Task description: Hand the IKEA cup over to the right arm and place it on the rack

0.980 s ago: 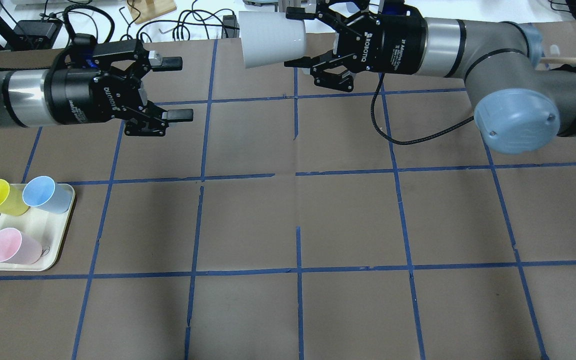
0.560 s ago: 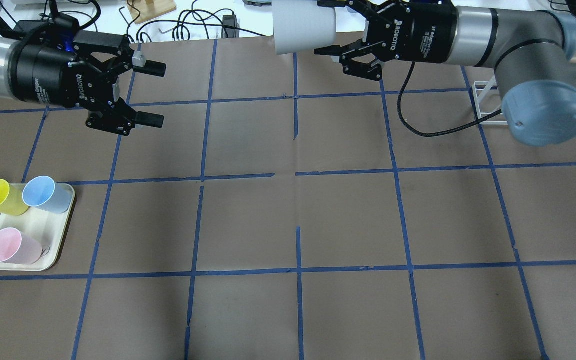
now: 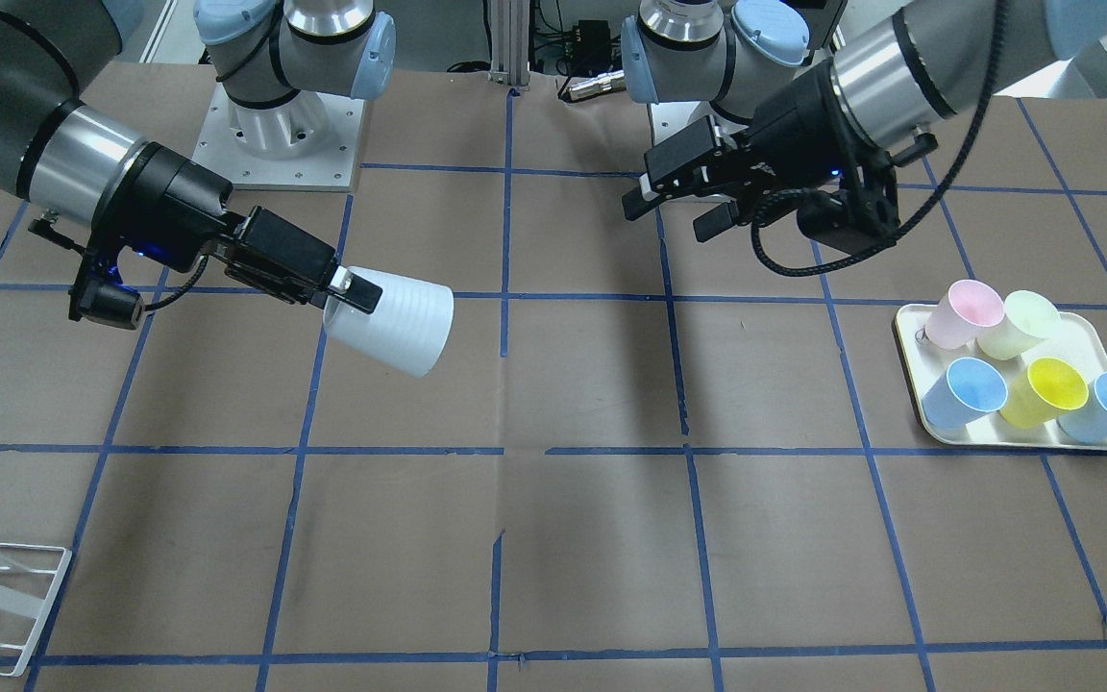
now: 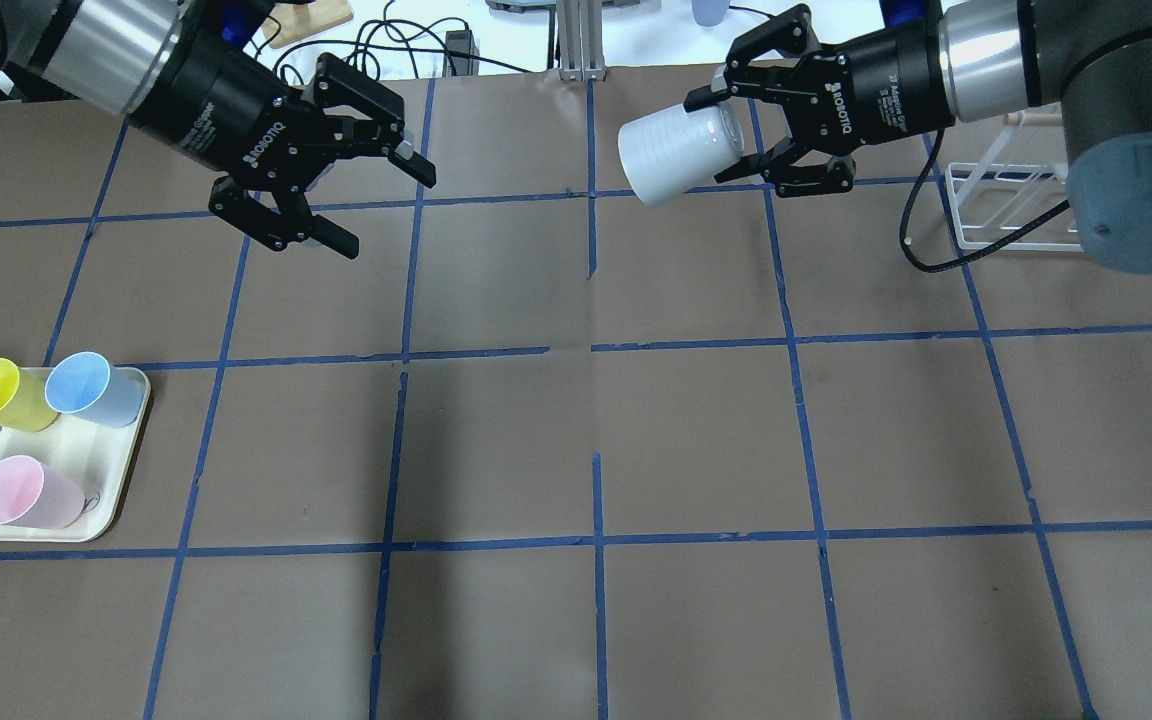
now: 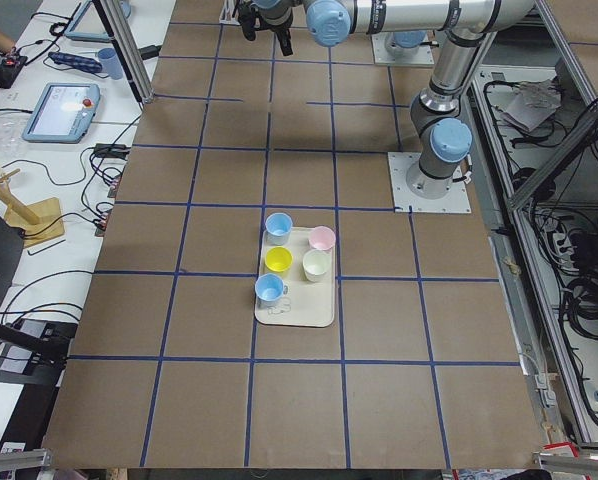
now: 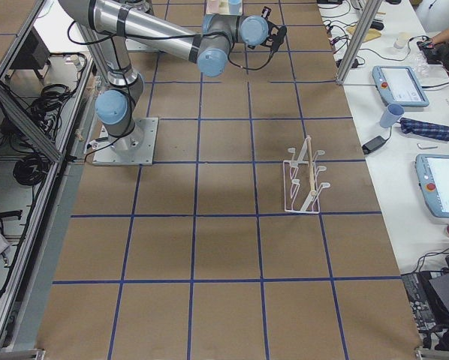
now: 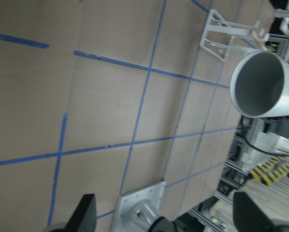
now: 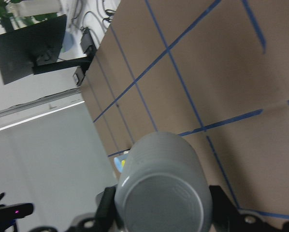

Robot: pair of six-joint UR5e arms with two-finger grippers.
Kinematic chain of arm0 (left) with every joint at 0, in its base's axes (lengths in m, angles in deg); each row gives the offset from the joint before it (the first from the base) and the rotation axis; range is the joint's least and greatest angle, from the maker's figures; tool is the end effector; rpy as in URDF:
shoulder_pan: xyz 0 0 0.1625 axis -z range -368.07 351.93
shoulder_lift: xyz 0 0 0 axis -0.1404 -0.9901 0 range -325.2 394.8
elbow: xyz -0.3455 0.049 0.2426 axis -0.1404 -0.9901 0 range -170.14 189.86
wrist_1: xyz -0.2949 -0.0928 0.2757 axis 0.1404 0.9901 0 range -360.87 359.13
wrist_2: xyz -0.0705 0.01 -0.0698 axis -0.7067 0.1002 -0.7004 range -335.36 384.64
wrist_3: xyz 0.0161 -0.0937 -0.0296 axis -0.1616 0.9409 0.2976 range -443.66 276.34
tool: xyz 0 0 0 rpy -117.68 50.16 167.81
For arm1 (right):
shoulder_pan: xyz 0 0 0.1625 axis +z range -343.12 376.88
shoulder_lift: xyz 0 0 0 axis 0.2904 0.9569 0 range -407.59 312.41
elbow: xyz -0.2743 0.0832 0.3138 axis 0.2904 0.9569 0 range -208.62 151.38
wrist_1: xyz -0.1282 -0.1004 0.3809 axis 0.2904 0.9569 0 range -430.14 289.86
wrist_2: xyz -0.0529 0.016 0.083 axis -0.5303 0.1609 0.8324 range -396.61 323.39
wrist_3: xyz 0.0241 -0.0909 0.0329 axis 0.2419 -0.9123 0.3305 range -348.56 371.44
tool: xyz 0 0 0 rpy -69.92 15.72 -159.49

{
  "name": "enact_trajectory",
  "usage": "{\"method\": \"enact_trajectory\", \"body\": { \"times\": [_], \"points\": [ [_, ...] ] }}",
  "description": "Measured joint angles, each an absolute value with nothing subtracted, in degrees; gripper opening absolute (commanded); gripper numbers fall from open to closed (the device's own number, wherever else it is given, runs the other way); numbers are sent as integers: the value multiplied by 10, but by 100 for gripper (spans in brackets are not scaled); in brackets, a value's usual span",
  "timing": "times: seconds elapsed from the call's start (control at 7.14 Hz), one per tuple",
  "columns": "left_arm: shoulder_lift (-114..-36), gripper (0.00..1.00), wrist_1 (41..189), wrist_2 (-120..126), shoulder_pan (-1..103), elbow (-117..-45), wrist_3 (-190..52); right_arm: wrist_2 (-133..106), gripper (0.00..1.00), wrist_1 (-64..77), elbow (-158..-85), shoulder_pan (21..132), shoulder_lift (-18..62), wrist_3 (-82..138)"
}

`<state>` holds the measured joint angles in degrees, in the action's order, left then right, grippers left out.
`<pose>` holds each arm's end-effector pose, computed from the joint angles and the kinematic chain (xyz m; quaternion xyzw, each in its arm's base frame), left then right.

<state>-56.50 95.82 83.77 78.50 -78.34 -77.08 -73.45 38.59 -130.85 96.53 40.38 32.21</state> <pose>-0.1546 -0.5019 0.4950 0.0982 -0.9576 -0.0595 0.2643 0.1199 -0.5294 0.4388 0.2229 0.8655 0.0059 0.4484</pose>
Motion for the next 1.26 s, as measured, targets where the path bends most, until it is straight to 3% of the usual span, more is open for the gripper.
{"method": "enact_trajectory", "body": {
  "times": [0.42,0.84,1.26],
  "points": [
    [-556,100,878,1023,868,-798,-692,-974,37,359,-1306,965,442,283],
    [-534,100,861,1120,876,-803,-689,-1183,36,332,-1294,950,446,98],
    [-531,100,831,1133,865,-808,-690,-1233,35,367,-1267,886,418,-83]
  ]
}}
